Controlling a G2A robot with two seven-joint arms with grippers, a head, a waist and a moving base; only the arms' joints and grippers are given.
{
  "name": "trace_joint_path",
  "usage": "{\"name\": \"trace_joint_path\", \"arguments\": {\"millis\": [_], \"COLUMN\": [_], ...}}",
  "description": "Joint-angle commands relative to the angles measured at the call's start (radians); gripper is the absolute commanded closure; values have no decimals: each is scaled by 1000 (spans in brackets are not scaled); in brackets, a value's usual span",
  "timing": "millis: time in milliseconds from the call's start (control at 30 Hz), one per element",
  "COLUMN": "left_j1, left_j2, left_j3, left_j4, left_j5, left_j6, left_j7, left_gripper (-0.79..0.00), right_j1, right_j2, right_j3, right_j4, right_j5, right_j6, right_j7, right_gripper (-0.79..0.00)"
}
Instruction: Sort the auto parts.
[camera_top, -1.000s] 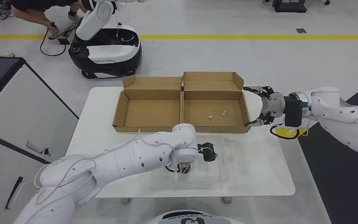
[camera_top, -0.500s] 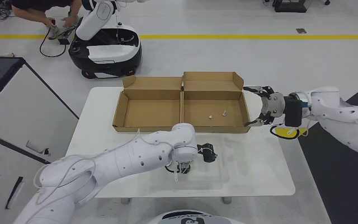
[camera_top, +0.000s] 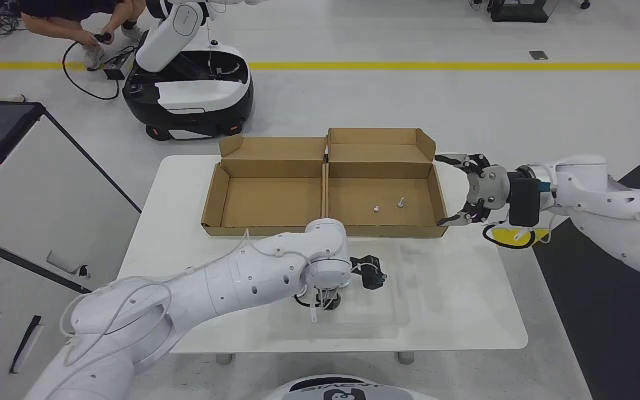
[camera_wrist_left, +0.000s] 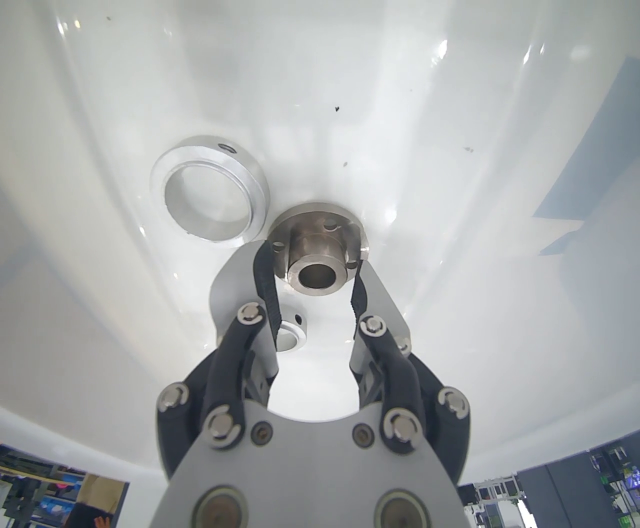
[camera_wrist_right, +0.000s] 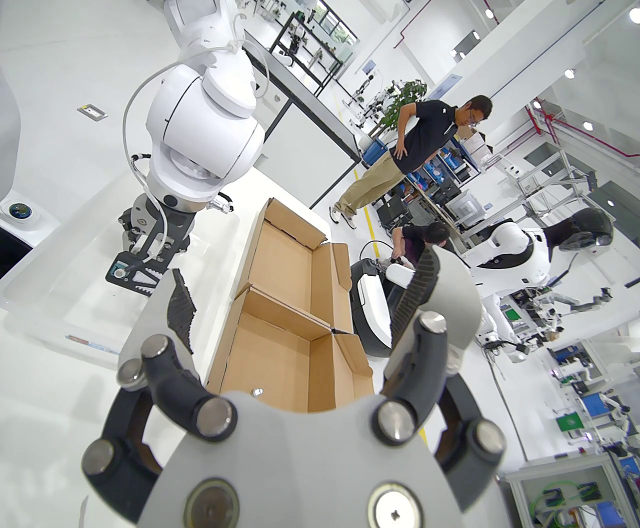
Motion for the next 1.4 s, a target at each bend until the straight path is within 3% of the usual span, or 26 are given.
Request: {"name": "trace_joint_path", "arguments": {"millis": [0,467,667,833,1367], "left_j1": [0,8,8,7,-3], "left_j2": [-1,-10,-9,-7,1], "left_j3": [0,0,0,0,0], "left_j4": [2,13,14,10,-3], "left_j5": [-2,6,6,7,3], "left_j6": [-2,-4,-4,0,-2], "left_j7": [2,4,4,0,2], "left_gripper": [-385,-388,-308,-360,-332], "right_j1": [0,0,0,0,0], "right_j2": [0,0,0,0,0], "right_j3": [0,0,0,0,0], "right_j4": [0,0,0,0,0], "right_j5": [0,0,0,0,0], "right_j6": [0,0,0,0,0], "right_j7": [0,0,0,0,0], "right_gripper": [-785,-785,-785,-785,-785]}}
